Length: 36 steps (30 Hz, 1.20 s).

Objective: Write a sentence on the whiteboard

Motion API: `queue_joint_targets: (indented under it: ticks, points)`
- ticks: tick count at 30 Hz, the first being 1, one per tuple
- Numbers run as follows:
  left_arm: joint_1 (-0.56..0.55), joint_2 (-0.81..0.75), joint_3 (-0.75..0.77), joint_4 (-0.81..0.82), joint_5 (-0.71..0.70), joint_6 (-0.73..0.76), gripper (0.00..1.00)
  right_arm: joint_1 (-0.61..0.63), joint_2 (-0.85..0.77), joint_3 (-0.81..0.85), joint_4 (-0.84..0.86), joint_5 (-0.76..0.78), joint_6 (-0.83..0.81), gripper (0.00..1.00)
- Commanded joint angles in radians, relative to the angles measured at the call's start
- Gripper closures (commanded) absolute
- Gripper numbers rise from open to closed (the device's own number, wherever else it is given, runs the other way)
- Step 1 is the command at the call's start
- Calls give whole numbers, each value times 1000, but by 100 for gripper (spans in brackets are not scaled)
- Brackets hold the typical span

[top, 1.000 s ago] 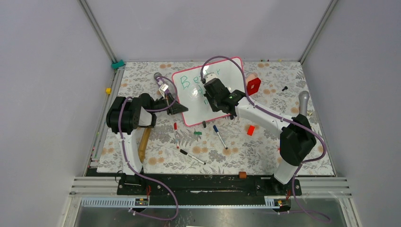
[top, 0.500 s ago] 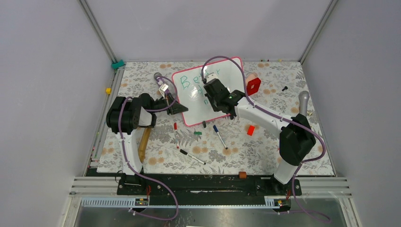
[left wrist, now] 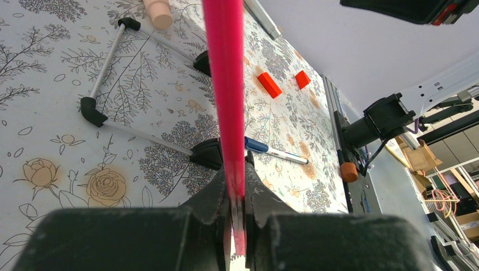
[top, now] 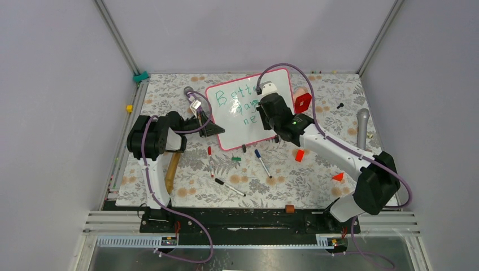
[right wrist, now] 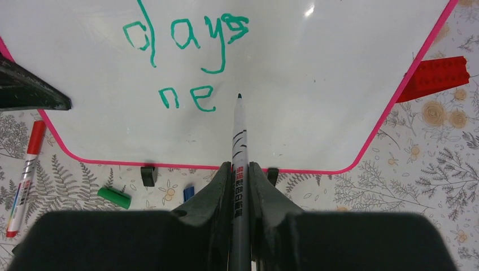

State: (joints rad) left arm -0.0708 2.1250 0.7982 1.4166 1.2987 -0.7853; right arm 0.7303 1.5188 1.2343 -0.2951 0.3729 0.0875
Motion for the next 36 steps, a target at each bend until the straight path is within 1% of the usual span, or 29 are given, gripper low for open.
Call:
queue_joint_targets:
  ticks: [1,4,14,36]
  points:
    - [-21,28,-5,45,133,84,100,-21,-4,25,39,0,10,100]
    - [-21,28,-6,45,133,84,100,-24,29,57,14,-7,16,100]
    - [-20,29,-4,45,133,83,100,-25,89,88,-2,-20,13,100]
    - [-21,29,-5,44,133,84,100,-23,150,119,-5,49,11,100]
